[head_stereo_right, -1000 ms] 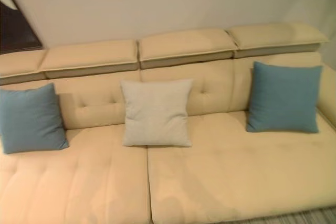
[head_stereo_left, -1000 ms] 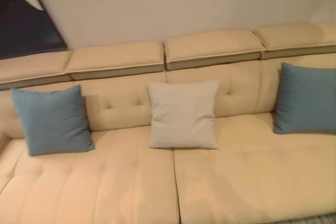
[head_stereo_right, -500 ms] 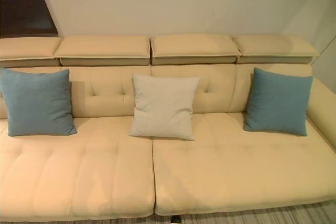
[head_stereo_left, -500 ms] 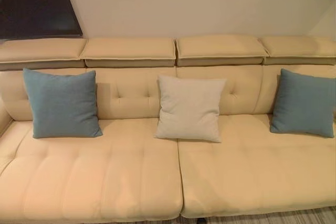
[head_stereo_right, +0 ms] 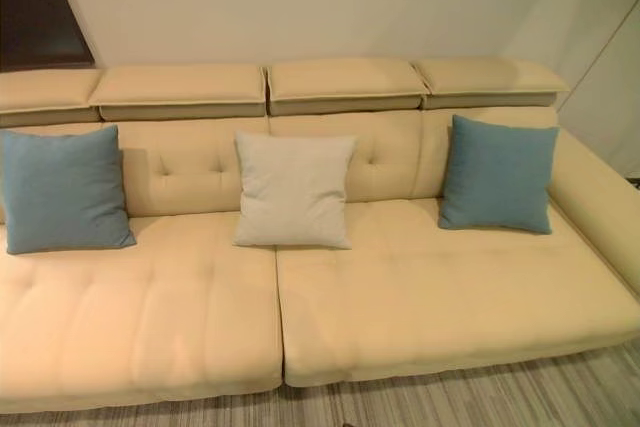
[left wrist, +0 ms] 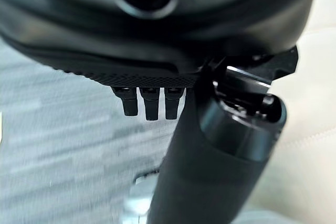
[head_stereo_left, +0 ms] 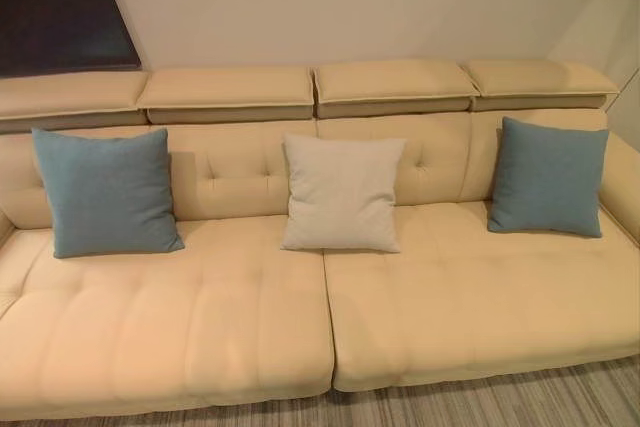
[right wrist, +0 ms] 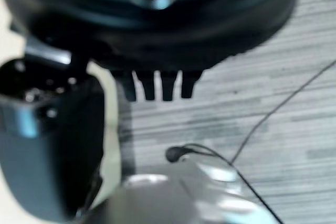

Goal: Pick up all the scattered cushions and arrange them neatly on the sofa.

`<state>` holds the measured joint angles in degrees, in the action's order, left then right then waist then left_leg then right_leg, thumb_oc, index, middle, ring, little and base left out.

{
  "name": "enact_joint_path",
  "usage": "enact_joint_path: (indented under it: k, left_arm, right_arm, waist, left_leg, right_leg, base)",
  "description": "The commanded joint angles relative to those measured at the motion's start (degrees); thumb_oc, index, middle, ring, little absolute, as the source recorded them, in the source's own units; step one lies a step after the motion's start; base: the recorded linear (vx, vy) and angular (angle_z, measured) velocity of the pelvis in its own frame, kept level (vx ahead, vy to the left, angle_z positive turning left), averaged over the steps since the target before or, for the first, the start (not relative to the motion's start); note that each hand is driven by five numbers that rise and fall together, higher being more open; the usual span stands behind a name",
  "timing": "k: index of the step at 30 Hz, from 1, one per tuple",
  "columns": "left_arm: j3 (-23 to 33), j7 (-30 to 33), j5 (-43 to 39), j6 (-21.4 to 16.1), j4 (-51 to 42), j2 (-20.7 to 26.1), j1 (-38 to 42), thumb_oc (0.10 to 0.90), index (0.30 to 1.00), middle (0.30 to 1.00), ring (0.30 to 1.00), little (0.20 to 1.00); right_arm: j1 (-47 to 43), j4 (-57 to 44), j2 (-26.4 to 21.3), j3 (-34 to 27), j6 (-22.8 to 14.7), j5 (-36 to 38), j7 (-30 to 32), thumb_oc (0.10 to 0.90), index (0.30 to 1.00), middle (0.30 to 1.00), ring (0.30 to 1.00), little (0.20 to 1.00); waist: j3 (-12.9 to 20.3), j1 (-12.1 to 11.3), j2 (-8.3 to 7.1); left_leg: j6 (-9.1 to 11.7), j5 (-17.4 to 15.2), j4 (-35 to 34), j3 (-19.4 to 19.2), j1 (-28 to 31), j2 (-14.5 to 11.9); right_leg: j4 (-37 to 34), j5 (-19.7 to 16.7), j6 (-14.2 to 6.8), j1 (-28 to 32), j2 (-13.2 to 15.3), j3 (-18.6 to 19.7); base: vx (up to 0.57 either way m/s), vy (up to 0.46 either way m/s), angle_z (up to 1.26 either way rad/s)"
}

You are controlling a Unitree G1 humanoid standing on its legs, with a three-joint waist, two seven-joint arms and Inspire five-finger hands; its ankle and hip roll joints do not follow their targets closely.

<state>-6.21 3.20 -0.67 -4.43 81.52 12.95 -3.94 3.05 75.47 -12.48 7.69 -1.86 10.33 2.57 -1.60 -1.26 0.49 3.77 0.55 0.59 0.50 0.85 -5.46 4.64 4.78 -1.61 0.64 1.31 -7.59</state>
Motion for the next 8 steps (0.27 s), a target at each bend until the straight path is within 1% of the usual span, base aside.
enact_joint_path:
  k: [1, 2, 3, 6, 8]
  left_arm:
    - [1.52, 0.87, -1.79, -1.56, -0.96, 1.15, 4.13, 0.8, 0.9, 0.9, 0.9, 0.9]
    - [-1.19, 1.14, -1.24, -1.69, -2.41, -0.45, 5.46, 0.8, 0.9, 0.9, 0.9, 0.9]
    - [-1.21, 1.14, -1.24, -1.69, -2.4, -0.47, 5.48, 0.8, 0.9, 0.9, 0.9, 0.9]
    - [-3.65, 1.06, -1.34, -2.08, -4.37, -1.47, 7.19, 0.8, 0.9, 0.9, 0.9, 0.9]
    - [-3.65, 1.06, -1.34, -2.08, -4.37, -1.47, 7.19, 0.8, 0.9, 0.9, 0.9, 0.9]
  right_arm:
    - [-2.08, -1.3, -1.55, 0.96, -1.46, -0.7, -0.48, 0.8, 0.9, 0.9, 0.9, 0.9]
    - [-3.69, -1.77, -2.91, 0.68, -1.69, -1.06, 0.87, 0.8, 0.9, 0.9, 0.9, 0.9]
    - [-3.69, -1.77, -2.93, 0.66, -1.68, -1.07, 0.87, 0.8, 0.9, 0.9, 0.9, 0.9]
    - [-4.11, -1.99, -2.69, 2.32, -1.6, -3.3, 1.59, 0.8, 0.9, 0.9, 0.9, 0.9]
    - [-4.12, -1.99, -2.69, 2.32, -1.6, -3.3, 1.59, 0.8, 0.9, 0.9, 0.9, 0.9]
  waist:
    - [-0.07, -0.51, -1.98]
    - [0.21, 0.17, -1.94]
    - [0.16, 0.15, -1.92]
    - [0.27, 0.45, -1.78]
    - [0.26, 0.45, -1.78]
  left_leg:
    - [-2.04, -6.15, 1.52, 0.39, 0.56, 5.13]
    - [-1.57, -4.92, 0.08, 0.28, 0.65, 4.41]
    - [-1.57, -4.89, 0.01, 0.28, 0.73, 4.4]
    - [-1.3, -3.7, -1.65, 0.36, 1.09, 3.9]
    - [-1.3, -3.7, -1.66, 0.36, 1.11, 3.9]
  right_leg:
    - [-4.05, 0.21, -4.4, 2.9, 3.48, 1.09]
    - [-5.89, -0.26, -4.19, 3.46, 2.98, 0.95]
    - [-5.95, -0.29, -4.19, 3.53, 2.96, 0.95]
    - [-7.98, -1.06, -4.14, 4.07, 2.56, 0.5]
    - [-7.99, -1.06, -4.14, 4.09, 2.56, 0.5]
  base:
    - [-0.06, -0.067, -0.01]
    - [-0.06, -0.067, -0.01]
    - [-0.08, -0.086, -0.04]
    - [-0.05, -0.035, -0.04]
    - [0.0, 0.0, 0.0]
